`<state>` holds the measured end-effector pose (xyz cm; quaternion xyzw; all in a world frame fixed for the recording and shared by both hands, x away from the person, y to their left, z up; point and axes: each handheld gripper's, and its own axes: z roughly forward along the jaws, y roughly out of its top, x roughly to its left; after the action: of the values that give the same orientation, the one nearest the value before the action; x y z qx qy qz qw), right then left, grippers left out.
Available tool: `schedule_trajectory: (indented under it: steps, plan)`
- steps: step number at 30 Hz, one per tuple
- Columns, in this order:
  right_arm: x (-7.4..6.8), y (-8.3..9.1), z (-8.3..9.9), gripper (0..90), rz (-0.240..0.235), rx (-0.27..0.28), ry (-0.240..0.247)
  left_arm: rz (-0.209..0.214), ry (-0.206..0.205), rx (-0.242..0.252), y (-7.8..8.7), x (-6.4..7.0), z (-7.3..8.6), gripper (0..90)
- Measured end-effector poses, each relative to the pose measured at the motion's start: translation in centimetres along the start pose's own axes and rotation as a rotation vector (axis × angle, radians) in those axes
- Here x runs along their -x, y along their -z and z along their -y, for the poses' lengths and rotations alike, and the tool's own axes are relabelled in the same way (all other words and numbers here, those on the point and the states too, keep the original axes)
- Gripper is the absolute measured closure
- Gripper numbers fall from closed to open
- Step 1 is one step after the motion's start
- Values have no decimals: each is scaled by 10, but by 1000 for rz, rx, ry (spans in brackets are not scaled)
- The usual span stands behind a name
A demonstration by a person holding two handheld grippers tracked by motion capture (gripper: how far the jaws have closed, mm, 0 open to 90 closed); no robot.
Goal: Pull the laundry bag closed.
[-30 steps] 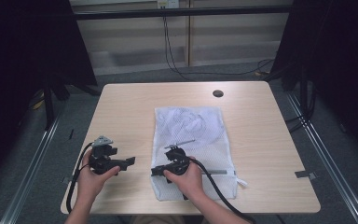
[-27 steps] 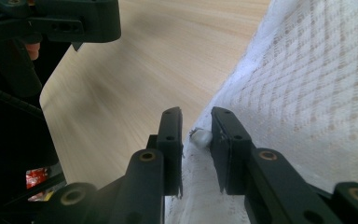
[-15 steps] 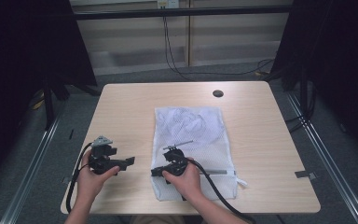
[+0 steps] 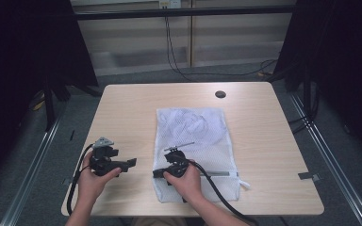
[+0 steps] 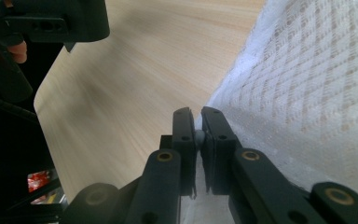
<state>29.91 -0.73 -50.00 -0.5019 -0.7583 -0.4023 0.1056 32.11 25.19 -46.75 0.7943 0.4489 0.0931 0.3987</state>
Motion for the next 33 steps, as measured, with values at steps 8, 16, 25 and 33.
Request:
schedule_trajectory:
  steps: [8,16,25,33]
  plan:
    - [0,7,-2,874,-24,3,-17,16,11,9,1,1,-1,81]
    - [1,14,-5,876,-45,18,-49,32,27,16,1,3,-1,81]
    - [4,22,-8,876,-55,45,-73,54,28,14,0,6,-2,81]
    - [4,26,-8,876,-62,53,-91,112,46,4,-1,9,-1,81]
